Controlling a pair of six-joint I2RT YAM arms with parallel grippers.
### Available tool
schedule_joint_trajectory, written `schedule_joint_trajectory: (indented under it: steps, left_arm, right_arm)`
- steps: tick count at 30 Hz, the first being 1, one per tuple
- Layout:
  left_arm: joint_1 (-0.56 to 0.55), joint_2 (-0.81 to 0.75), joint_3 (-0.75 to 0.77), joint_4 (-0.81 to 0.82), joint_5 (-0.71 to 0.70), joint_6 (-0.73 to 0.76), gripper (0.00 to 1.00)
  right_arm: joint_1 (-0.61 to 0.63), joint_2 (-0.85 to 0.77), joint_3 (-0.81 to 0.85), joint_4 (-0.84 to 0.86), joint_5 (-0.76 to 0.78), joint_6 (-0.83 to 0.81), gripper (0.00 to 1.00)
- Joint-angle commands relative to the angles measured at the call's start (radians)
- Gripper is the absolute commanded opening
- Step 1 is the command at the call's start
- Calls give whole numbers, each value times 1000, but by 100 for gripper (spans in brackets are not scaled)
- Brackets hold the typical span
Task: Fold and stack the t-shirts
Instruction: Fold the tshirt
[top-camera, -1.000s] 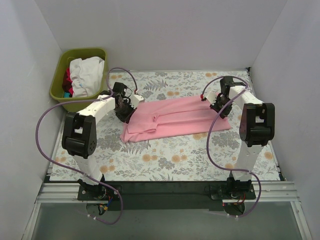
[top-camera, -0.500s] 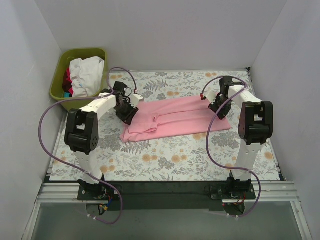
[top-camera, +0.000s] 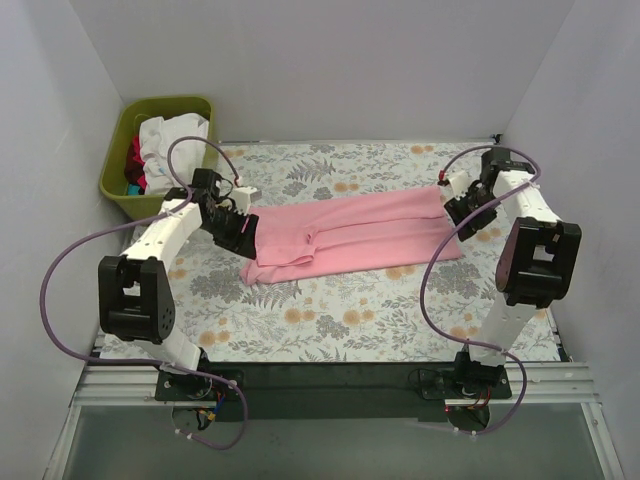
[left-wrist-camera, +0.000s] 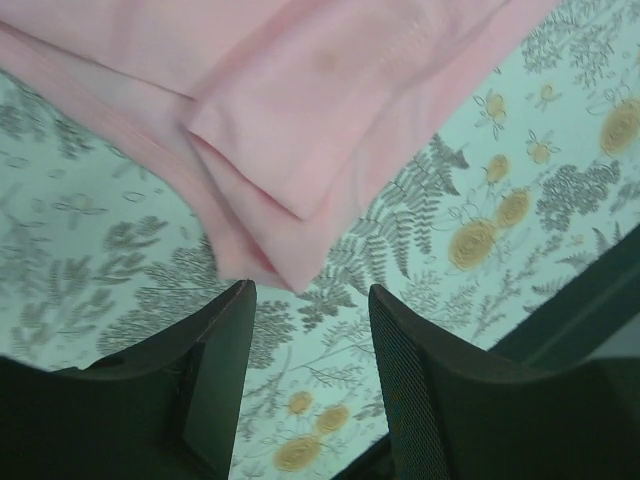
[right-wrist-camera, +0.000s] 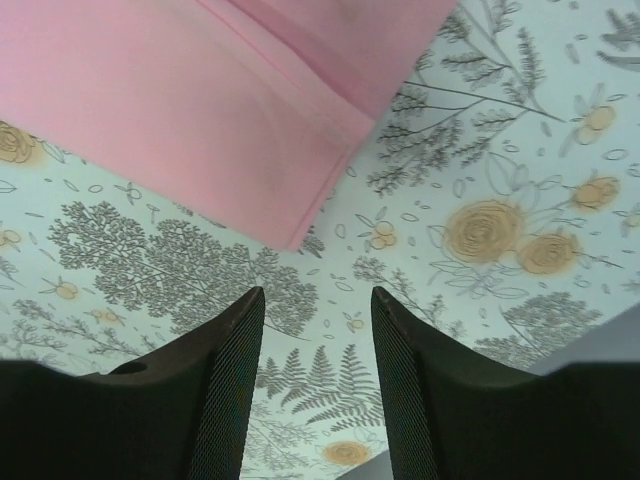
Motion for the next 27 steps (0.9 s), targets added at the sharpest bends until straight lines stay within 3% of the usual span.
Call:
schedule_joint_trajectory:
  steps: [1, 11, 17, 20, 21, 25, 27]
  left_arm:
    - [-2, -15, -83, 1, 81, -72, 48]
    - [-2, 58, -116, 62, 52, -124, 49]
    - [-2, 100, -140, 50, 42, -109, 47]
    - [-4, 105, -154, 59, 17, -108, 38]
    - [-2, 114, -152, 61, 8, -108, 27]
    - [-2, 118, -134, 29, -35, -91, 1]
    - [-2, 112, -129, 16, -66, -83, 0]
  right_arm:
    - [3, 30, -29, -53, -71, 68, 54]
    - [0, 166, 0, -39, -100, 138, 52]
    - [0, 192, -28, -14, -71, 140, 44]
    - [0, 201, -31, -7, -62, 138, 33]
    - [0, 202, -34, -4, -57, 140, 30]
    - [0, 202, -47, 6, -14, 131, 2]
    - [0, 193, -55, 12, 1, 121, 1]
